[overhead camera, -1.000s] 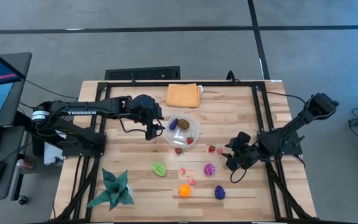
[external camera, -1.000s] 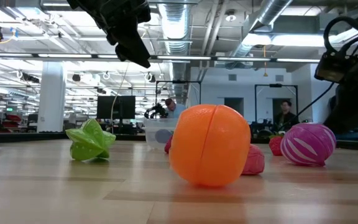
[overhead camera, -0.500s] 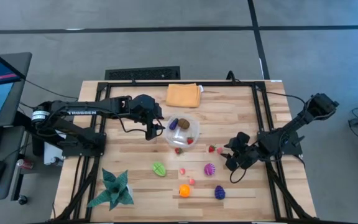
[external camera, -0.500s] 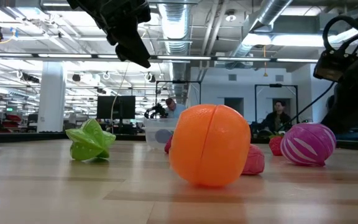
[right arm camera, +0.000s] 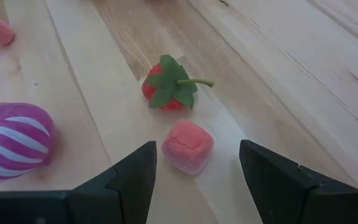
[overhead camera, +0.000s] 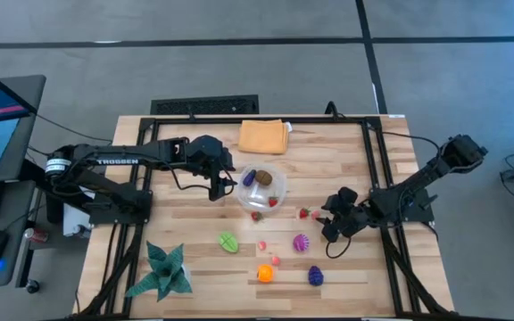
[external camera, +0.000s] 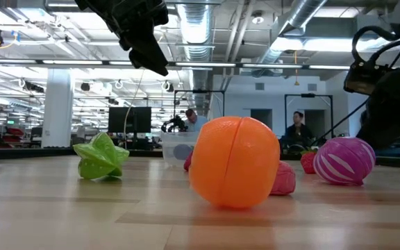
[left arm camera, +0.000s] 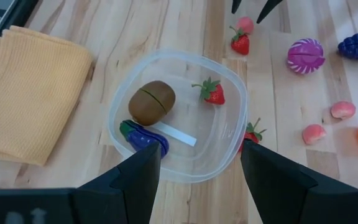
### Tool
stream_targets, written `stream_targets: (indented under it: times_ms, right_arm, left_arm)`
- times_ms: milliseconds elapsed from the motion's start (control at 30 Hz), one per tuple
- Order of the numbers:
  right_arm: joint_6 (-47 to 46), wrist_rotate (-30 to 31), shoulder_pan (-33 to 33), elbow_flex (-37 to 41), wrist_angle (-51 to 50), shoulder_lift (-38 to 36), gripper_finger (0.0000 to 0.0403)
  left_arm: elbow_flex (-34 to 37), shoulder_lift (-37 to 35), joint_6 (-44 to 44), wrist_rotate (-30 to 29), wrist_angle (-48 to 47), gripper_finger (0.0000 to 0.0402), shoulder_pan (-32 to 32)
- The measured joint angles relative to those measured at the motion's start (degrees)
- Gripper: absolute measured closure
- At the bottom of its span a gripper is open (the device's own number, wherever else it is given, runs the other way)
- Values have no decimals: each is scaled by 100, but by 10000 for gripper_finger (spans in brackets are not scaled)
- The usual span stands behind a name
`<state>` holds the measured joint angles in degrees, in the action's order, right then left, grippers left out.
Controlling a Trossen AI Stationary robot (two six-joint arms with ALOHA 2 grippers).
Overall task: Pick and placing Produce into tupperware
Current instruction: Put the top pink peach into the transparent container
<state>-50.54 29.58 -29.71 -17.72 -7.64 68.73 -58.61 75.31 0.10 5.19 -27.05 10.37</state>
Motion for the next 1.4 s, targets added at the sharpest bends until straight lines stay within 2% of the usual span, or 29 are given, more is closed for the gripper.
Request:
stream_targets:
  times_ms: [867,1400]
  right_arm:
    - [648,-426,367,-2,308,0,147]
    - [650,-436,369,-2,371,107,147]
  left_arm:
    - [0,0,76,-109,81,189,1]
    - [0,0,76,-109,81,189,0]
